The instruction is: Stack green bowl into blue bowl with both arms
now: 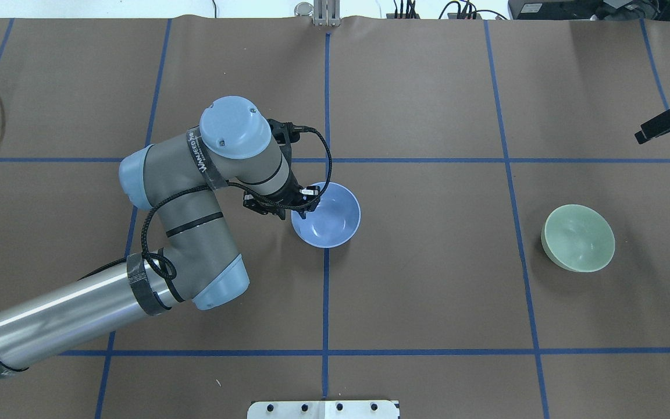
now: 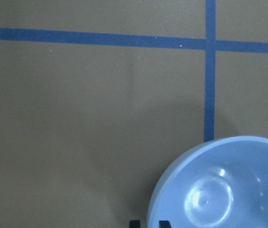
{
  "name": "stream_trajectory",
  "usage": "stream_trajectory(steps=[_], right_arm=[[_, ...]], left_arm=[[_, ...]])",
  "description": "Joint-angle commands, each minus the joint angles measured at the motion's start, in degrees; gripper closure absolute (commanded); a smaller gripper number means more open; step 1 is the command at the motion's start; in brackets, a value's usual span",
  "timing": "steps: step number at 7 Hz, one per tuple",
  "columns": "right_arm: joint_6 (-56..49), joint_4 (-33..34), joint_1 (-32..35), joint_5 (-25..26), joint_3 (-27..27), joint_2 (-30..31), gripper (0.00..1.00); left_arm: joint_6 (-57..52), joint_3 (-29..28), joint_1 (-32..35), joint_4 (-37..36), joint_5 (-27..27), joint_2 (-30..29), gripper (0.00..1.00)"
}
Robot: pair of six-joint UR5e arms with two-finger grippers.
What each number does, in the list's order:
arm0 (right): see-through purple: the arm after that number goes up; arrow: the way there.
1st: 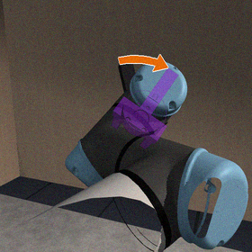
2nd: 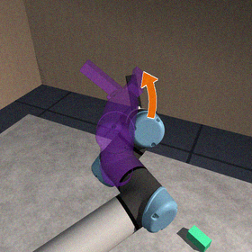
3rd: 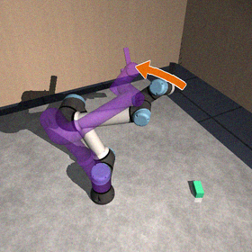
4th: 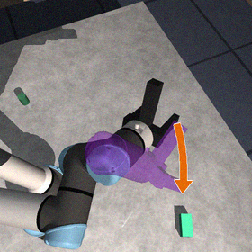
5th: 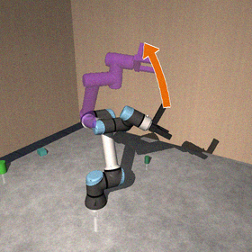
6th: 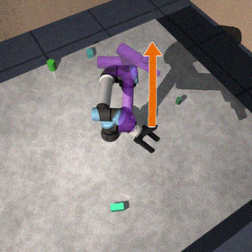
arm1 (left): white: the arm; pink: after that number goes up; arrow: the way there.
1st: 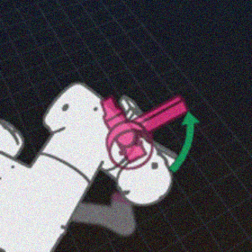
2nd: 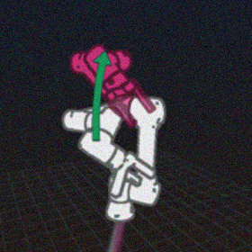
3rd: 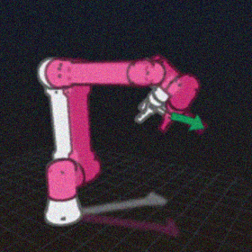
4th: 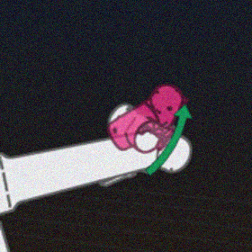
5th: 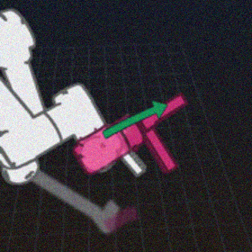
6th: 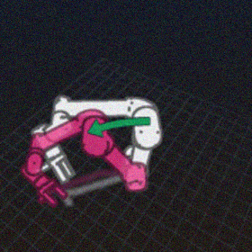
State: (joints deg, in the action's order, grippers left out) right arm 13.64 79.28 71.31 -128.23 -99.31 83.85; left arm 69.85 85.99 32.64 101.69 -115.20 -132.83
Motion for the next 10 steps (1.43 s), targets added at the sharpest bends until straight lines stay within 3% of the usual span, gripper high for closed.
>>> stream_trajectory(steps=[1, 2, 4, 5, 7, 10], right_arm=[[0.1, 0.0, 0.0, -0.2, -0.3, 0.0, 0.0], [0.1, 0.0, 0.0, -2.2, -0.4, 0.0, 0.0], [3.1, 0.2, -1.3, -4.4, -2.2, 0.5, 0.0], [3.5, 0.4, -2.6, -4.4, -3.5, 1.7, 0.0], [3.6, 0.5, -5.3, -3.6, -8.8, 7.0, 0.0], [8.8, 0.0, -11.1, 1.5, -11.1, 8.9, 0.0]], left_arm=[[-0.2, 3.5, 1.8, -0.5, -0.3, 0.4, 0.02], [-2.9, 6.6, 4.6, -1.8, -2.1, 2.6, 0.02], [-19.7, 14.5, 13.6, -7.9, -7.7, 12.0, 0.02], [-28.5, 15.8, 18.7, -8.1, -10.0, 17.1, 0.02], [-48.0, 14.3, 30.6, -10.1, -14.2, 24.8, 0.02], [-72.4, 12.1, 47.8, -23.3, -15.7, 30.7, 0.02]])
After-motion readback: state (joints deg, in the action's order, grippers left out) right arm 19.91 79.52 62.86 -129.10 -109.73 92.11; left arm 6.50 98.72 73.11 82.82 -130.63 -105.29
